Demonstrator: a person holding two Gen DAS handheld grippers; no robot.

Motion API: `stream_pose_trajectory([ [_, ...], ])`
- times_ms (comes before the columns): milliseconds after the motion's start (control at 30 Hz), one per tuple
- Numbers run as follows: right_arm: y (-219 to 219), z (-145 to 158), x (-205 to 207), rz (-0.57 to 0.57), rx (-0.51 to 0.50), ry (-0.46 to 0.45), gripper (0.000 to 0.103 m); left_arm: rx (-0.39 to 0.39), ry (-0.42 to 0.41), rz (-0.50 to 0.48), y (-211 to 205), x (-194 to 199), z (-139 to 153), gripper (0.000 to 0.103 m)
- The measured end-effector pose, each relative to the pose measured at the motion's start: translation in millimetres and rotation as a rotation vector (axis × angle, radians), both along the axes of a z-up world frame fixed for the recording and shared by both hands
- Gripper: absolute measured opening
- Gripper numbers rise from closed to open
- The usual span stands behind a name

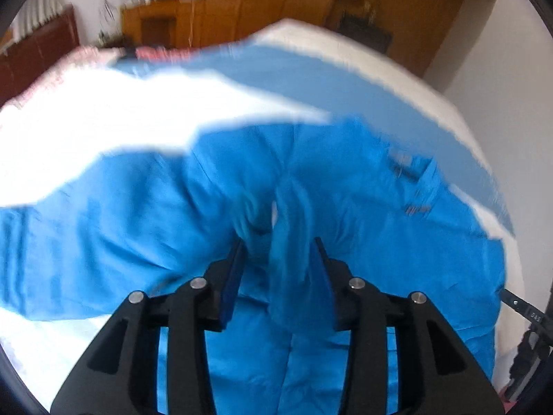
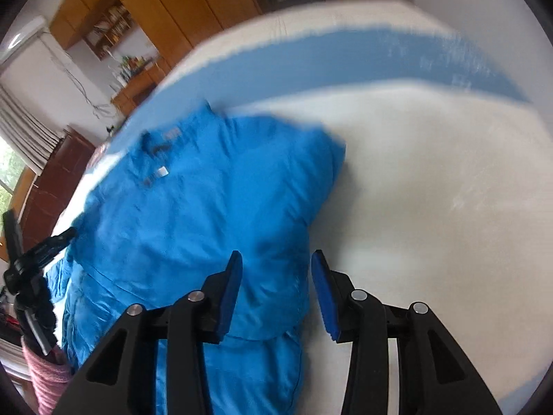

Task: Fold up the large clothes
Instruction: 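Fold the held sleeve across the jacket body with the right tool, release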

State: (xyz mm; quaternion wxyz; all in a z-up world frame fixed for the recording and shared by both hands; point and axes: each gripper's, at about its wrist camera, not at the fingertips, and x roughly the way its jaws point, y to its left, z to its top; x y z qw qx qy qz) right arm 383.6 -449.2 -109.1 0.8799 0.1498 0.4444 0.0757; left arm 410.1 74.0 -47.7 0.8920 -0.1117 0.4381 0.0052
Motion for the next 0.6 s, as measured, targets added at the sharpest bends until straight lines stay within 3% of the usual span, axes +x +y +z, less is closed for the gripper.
stream_pose_trajectory([
  [67,7.3,16.8,-3.2,0.008,-0.007,-0.026,0.043,0.032,-0.054,-0.013,-10.2,-9.6,21.0,0.038],
  [167,37.6,23.8,4.3,0.077,0.008,-0.013,0.043,0.016,-0.043,-0.120,-47.2,-8.2,28.5,0.038],
  [300,63.6,6.3,16.0,0.093,-0.041,0.032,0.043,0.055,0.033,-0.186,-84.9,7.7,-0.3,0.039],
  [433,74.0,-22.5,22.8,0.099,-0.067,0.085,0.041,0.066,0.130,-0.196,-86.1,19.4,-42.5,0.038],
  [600,78.0,-41.9,22.2,0.098,-0.066,0.080,0.039,0.078,0.109,-0.222,-85.8,17.9,-58.7,0.040],
])
